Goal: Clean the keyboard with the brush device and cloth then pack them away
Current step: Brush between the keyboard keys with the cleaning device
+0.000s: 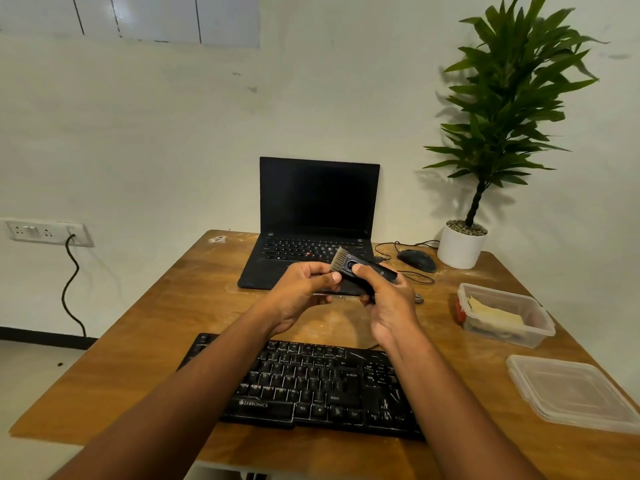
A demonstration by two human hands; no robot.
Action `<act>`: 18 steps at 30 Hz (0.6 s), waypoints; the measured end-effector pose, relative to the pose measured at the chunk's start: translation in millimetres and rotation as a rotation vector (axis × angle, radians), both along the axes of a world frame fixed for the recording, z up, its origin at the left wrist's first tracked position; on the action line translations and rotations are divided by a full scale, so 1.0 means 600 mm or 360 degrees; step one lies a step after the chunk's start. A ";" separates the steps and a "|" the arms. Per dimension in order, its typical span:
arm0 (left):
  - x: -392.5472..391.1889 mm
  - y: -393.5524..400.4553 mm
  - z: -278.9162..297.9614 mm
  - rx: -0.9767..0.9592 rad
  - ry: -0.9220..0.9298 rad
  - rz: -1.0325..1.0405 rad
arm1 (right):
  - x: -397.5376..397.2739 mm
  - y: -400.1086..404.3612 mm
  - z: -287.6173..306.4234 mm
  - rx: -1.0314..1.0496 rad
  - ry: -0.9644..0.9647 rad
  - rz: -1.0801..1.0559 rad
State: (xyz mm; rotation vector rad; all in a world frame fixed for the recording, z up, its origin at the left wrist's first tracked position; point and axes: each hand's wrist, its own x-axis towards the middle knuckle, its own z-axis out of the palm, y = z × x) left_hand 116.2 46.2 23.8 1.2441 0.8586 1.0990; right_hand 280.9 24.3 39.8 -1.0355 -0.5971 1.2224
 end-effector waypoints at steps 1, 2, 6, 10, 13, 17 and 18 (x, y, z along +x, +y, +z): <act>0.001 -0.002 -0.002 -0.0012 -0.0010 0.0001 | -0.002 0.000 -0.001 -0.0011 0.0019 -0.0012; 0.003 -0.004 -0.004 -0.0023 -0.0013 0.0005 | -0.004 0.002 -0.002 -0.0025 0.0041 -0.0021; 0.006 -0.007 -0.012 -0.0044 -0.0002 0.0045 | -0.015 0.007 -0.006 -0.0036 0.0075 -0.0038; -0.004 -0.012 -0.018 -0.0040 0.0024 0.0090 | -0.024 0.010 -0.012 -0.0025 0.0057 -0.0002; -0.020 -0.019 -0.019 0.0063 0.0205 0.0143 | -0.029 0.008 -0.014 -0.0001 0.0023 0.0067; -0.055 -0.034 -0.011 0.0277 0.0597 0.0239 | -0.038 0.007 -0.019 0.0008 -0.0014 0.0131; -0.066 -0.038 -0.011 0.0306 0.0664 0.0262 | -0.040 0.007 -0.021 0.0010 -0.0032 0.0138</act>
